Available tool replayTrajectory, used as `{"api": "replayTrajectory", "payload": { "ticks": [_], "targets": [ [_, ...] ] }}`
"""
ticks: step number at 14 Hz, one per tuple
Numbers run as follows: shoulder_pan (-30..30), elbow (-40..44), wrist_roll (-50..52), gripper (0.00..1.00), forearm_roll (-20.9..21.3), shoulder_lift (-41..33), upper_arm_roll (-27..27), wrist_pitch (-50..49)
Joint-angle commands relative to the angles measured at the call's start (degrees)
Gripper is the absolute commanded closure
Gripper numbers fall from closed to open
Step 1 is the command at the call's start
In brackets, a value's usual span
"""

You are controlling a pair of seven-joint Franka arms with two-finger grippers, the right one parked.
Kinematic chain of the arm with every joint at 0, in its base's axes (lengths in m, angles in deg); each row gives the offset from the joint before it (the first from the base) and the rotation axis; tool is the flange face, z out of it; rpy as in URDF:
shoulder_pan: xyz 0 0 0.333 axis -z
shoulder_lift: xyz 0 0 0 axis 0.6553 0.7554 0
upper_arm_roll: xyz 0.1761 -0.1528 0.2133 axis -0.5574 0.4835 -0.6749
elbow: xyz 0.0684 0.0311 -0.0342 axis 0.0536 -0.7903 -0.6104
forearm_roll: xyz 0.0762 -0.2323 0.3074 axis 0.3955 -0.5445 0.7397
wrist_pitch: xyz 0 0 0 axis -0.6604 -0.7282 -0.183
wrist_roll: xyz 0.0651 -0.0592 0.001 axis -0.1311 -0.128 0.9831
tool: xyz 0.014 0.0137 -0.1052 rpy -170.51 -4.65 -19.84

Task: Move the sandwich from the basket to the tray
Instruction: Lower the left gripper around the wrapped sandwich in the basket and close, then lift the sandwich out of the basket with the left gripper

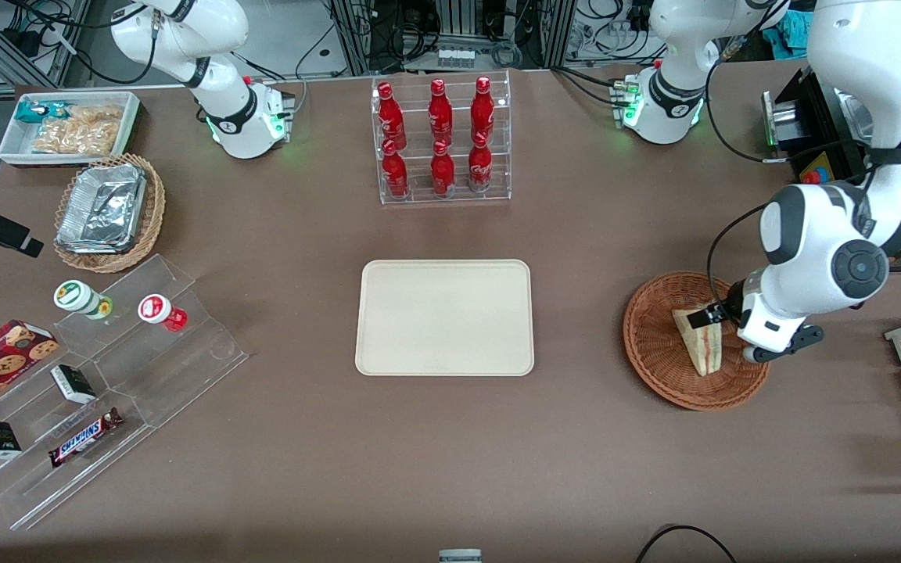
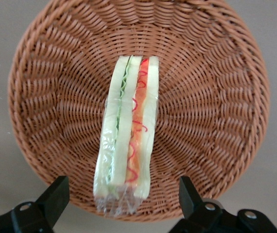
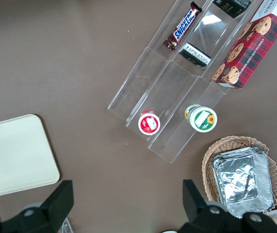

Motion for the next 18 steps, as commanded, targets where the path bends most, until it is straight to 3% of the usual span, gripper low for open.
{"api": "replayTrajectory", "payload": {
  "ticks": [1,3,5,6,10,12,16,18],
  "targets": [
    [-0.14,-2.07,1.99,0.0,-0.16,1.54,0.08,4.24],
    [-0.4,-2.52,1.9,0.05,0.01,4.0,-0.09,7.75],
    [-0.49,-2.43,1.64,0.74,0.1,4.1,-0.1,8.38],
    [-0.49,-2.0,1.29,0.84,0.1,3.92,-0.1,8.03],
    [0.3,-0.86,0.67,0.92,0.19,1.82,-0.01,7.33],
    [0.74,2.91,0.14,0.92,0.19,0.5,0.43,1.74],
    [11.96,17.14,2.07,0.91,0.02,0.76,0.78,-18.29],
    [19.25,19.97,4.53,0.91,0.1,1.89,0.78,-20.36]
  ]
}}
